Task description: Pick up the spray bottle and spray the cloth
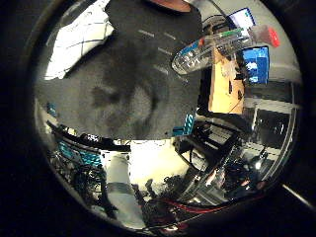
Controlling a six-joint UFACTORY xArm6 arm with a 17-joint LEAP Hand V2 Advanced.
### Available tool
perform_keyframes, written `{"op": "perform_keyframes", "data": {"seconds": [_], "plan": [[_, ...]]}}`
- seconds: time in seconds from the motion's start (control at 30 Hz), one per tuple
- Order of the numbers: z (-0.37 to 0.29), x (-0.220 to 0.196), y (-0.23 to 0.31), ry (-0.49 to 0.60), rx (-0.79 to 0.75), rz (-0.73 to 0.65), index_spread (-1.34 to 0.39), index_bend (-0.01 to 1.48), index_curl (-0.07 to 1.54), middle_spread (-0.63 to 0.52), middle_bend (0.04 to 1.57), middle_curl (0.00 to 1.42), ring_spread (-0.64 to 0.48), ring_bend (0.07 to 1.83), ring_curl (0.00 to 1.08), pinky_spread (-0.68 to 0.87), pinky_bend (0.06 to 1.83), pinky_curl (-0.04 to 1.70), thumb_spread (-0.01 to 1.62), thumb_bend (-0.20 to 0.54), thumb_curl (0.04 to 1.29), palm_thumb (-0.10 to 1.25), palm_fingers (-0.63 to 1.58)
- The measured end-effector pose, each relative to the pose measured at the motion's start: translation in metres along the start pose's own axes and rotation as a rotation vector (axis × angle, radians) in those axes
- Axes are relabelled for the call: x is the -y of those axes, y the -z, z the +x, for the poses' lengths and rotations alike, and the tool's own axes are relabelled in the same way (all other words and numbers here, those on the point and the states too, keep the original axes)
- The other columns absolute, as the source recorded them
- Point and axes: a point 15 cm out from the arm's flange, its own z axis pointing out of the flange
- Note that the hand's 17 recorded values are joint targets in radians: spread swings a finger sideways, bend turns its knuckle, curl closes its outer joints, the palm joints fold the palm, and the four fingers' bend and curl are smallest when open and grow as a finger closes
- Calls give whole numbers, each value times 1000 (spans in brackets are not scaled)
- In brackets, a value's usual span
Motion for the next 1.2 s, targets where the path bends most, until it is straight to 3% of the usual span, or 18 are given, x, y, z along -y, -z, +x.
{"op": "perform_keyframes", "data": {"seconds": [0.5, 0.83, 1.2], "plan": [[-7, -10, 36, -1, 13, 97, -331, 311, 384, 63, 206, 346, 200, 168, 107, 393, 196, 292, 1141, -17, 387, 850, 135], [-5, -17, 74, -74, 94, 216, -299, 155, 336, 65, 190, 341, 183, 215, 150, 395, 249, 320, 1136, -17, 397, 848, 185], [21, -27, 106, -168, 166, 337, -287, 166, 304, 50, 199, 339, 156, 218, 212, 390, 286, 322, 1125, -18, 398, 839, 181]]}}
